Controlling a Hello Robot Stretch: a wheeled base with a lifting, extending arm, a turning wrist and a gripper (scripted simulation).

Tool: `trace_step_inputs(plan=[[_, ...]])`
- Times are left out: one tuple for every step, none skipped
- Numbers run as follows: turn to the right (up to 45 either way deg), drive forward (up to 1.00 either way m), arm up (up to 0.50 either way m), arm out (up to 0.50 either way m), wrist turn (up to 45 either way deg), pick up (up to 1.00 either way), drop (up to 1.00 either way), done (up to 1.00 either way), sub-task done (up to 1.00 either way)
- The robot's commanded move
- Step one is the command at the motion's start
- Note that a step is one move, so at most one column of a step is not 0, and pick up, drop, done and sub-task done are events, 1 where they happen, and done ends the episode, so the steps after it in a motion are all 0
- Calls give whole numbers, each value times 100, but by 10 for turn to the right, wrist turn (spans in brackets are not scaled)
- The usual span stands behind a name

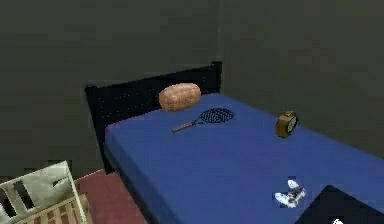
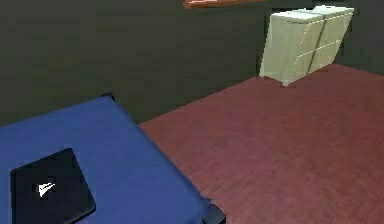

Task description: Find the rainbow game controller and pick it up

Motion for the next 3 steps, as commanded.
trace_step_inputs(plan=[[-450, 0, 0, 0, 0, 0, 0, 0, 0], [-150, 0, 0, 0, 0, 0, 0, 0, 0], [240, 0, 0, 0, 0, 0, 0, 0, 0]])
